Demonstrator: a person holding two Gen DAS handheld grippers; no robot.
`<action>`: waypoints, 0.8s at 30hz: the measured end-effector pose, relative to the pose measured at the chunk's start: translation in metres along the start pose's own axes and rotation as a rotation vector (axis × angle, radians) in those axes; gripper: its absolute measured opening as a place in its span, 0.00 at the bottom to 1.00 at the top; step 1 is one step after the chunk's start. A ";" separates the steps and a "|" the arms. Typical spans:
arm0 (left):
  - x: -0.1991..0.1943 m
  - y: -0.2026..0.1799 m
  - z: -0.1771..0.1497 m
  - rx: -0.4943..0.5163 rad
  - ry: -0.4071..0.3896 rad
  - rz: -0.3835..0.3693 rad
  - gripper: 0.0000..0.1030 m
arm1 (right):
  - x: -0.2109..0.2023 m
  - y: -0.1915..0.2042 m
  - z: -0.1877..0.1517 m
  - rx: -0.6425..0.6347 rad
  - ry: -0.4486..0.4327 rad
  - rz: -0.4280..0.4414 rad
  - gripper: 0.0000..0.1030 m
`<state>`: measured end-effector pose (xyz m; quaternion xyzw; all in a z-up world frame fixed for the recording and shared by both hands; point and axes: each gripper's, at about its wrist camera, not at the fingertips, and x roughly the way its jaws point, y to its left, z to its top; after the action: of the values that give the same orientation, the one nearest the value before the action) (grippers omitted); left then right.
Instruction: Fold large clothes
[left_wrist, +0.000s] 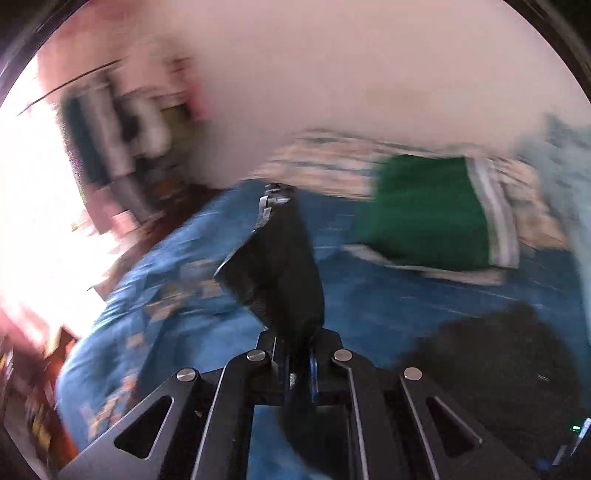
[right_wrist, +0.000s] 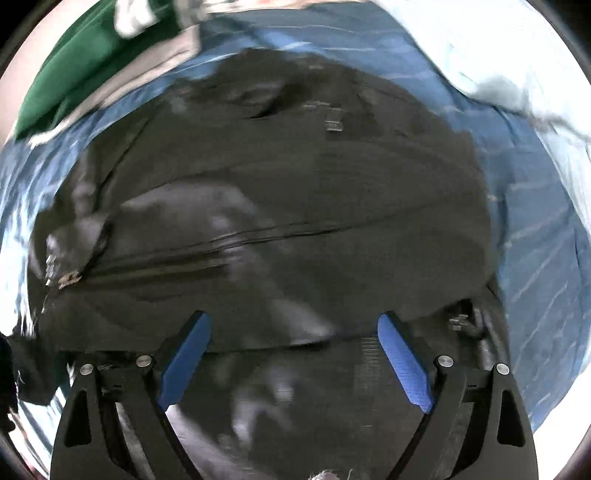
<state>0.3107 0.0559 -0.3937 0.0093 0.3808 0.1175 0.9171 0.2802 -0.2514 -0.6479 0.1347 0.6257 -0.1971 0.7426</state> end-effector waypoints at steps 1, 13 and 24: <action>0.002 -0.019 0.002 0.022 -0.003 -0.045 0.04 | 0.001 -0.015 0.002 0.030 0.007 -0.003 0.91; -0.005 -0.315 -0.068 0.392 0.237 -0.538 0.04 | 0.008 -0.202 -0.007 0.312 0.059 -0.126 0.91; 0.000 -0.299 -0.089 0.388 0.370 -0.539 0.14 | -0.008 -0.246 -0.002 0.303 0.098 0.052 0.91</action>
<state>0.3105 -0.2416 -0.4887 0.0609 0.5440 -0.2024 0.8120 0.1635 -0.4677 -0.6286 0.2709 0.6207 -0.2632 0.6871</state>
